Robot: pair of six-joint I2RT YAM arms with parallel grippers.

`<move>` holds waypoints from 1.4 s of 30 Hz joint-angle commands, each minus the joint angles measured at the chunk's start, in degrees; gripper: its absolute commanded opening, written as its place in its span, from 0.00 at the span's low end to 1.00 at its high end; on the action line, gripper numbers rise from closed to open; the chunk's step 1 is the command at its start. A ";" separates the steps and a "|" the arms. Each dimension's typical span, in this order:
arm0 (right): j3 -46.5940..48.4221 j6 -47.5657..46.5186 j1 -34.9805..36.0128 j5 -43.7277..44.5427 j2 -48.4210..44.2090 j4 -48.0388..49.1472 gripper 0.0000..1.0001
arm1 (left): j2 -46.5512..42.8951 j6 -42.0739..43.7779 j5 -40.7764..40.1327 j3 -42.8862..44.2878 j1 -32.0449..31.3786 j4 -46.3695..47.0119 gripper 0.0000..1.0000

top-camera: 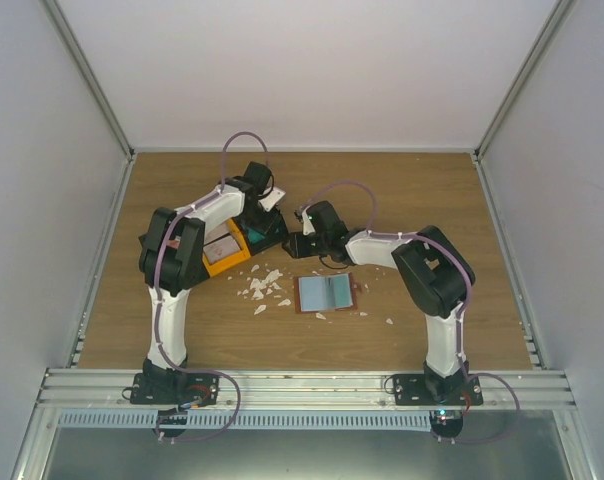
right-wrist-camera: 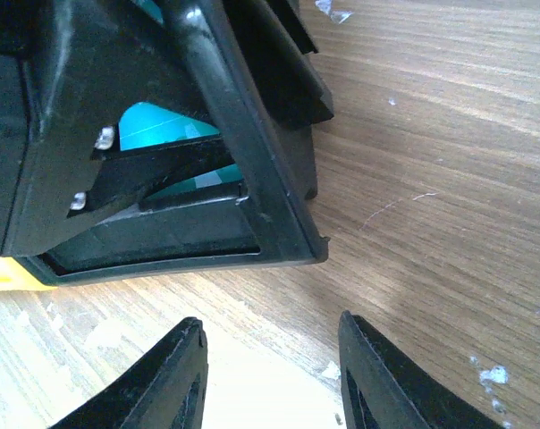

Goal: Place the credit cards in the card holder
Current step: Pick up the credit card from the storage box.

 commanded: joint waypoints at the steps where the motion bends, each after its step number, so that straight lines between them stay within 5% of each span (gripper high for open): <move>1: 0.06 -1.41 -0.21 -1.88 -0.30 0.73 0.43 | 2.65 1.70 1.30 1.20 0.18 -2.38 0.64; 42: 8.05 -2.10 1.32 6.72 5.87 -8.06 0.40 | -5.42 -2.65 12.10 0.38 -0.67 -9.17 0.38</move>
